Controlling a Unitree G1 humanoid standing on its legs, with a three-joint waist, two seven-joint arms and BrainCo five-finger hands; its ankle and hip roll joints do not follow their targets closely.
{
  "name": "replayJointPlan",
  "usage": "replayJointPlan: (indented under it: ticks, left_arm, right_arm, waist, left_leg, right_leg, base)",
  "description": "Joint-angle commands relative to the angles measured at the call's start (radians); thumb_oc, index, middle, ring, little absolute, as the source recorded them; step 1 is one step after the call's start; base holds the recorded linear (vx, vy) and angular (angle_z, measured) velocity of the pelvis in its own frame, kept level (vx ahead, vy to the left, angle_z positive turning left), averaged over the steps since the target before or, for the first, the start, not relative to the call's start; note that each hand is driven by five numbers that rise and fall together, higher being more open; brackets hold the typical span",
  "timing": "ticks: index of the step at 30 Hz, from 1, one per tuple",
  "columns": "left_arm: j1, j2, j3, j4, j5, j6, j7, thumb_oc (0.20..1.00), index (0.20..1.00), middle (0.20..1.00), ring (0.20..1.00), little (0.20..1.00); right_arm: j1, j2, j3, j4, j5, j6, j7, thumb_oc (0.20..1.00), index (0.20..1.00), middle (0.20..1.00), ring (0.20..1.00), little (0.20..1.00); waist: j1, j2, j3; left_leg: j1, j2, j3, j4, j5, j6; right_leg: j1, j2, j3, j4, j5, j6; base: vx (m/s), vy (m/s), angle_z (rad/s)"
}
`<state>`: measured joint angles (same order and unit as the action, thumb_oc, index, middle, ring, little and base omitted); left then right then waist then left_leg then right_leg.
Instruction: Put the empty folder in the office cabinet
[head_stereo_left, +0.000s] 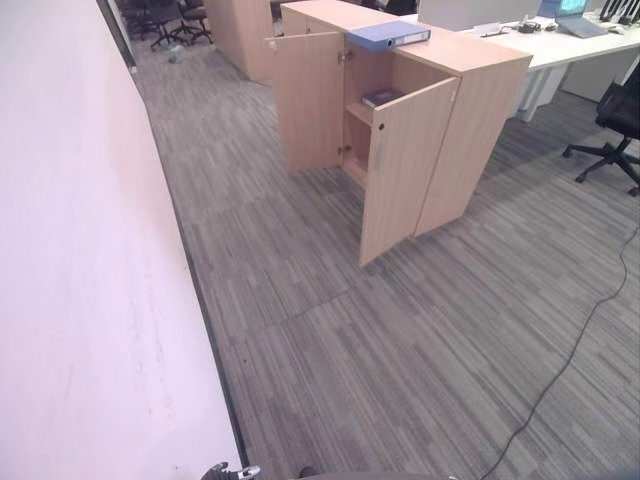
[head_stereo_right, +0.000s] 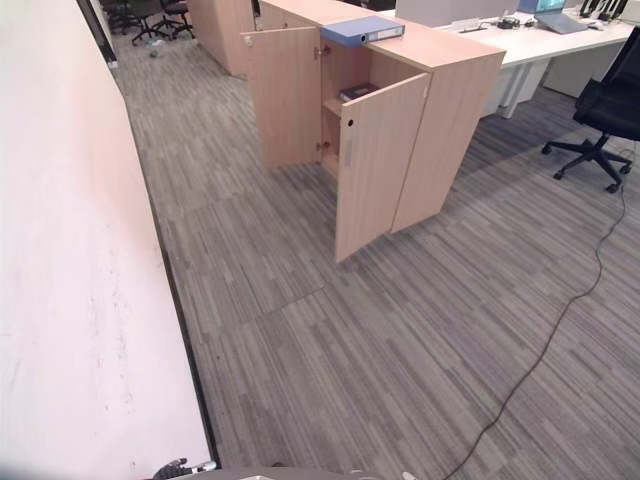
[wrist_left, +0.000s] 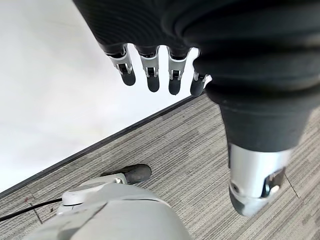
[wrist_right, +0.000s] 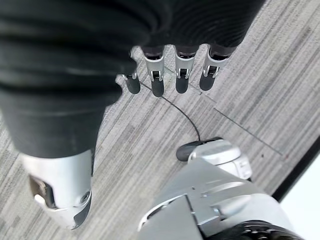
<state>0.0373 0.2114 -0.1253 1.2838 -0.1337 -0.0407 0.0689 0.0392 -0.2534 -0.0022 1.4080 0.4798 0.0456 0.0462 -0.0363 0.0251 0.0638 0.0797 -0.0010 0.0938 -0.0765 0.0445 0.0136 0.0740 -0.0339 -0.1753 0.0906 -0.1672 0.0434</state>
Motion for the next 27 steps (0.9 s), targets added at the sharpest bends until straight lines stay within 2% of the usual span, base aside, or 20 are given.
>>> replayJointPlan:
  ticks: [1,6,15,20,27]
  left_arm:
    - [-0.044,0.016,0.015,0.031,-0.043,-0.01,-0.011,1.0,1.0,1.0,1.0,1.0]
    - [-0.041,0.013,0.021,0.038,-0.047,-0.013,-0.016,1.0,1.0,1.0,1.0,1.0]
    - [-0.049,0.016,-0.014,0.028,0.023,-0.022,0.037,1.0,1.0,1.0,1.0,1.0]
    - [-0.054,0.022,-0.024,0.029,0.092,-0.02,0.13,1.0,1.0,1.0,1.0,1.0]
    - [-0.039,0.012,-0.012,0.055,0.053,-0.015,0.087,1.0,1.0,1.0,1.0,1.0]
  right_arm:
    - [-0.04,0.003,0.018,0.055,-0.03,-0.011,0.005,1.0,1.0,1.0,1.0,1.0]
    - [-0.038,0.007,0.024,0.056,-0.034,-0.009,0.013,1.0,1.0,1.0,1.0,1.0]
    - [-0.042,0.018,0.04,0.05,-0.045,-0.018,-0.004,1.0,1.0,1.0,1.0,1.0]
    - [-0.028,0.048,0.059,0.028,-0.035,-0.032,-0.03,1.0,1.0,1.0,1.0,1.0]
    - [-0.013,0.057,0.088,0.002,-0.048,-0.031,-0.021,1.0,1.0,1.0,1.0,1.0]
  waist:
    - [0.006,-0.034,0.01]
    - [0.006,-0.034,0.008]
    - [0.005,-0.036,0.009]
    - [0.005,-0.044,0.006]
    - [0.005,-0.049,0.002]
  left_leg:
    - [0.054,0.002,0.04,-0.011,-0.097,-0.052]
    - [0.059,0.003,0.038,-0.011,-0.099,-0.052]
    - [0.059,0.002,0.035,-0.011,-0.1,-0.051]
    - [0.055,0.003,0.038,-0.011,-0.098,-0.053]
    - [0.052,0.005,0.039,-0.011,-0.095,-0.054]
  right_leg:
    - [0.047,-0.052,-0.027,-0.178,0.234,0.102]
    - [0.05,-0.051,-0.027,-0.178,0.233,0.101]
    - [0.05,-0.052,-0.025,-0.178,0.235,0.102]
    - [0.047,-0.051,-0.02,-0.178,0.237,0.101]
    - [0.042,-0.048,-0.018,-0.178,0.238,0.1]
  base:
    - [0.0,0.0,0.0]
    - [0.0,0.0,0.0]
    - [0.0,0.0,0.0]
    - [0.0,0.0,0.0]
    - [0.0,-0.006,-0.01]
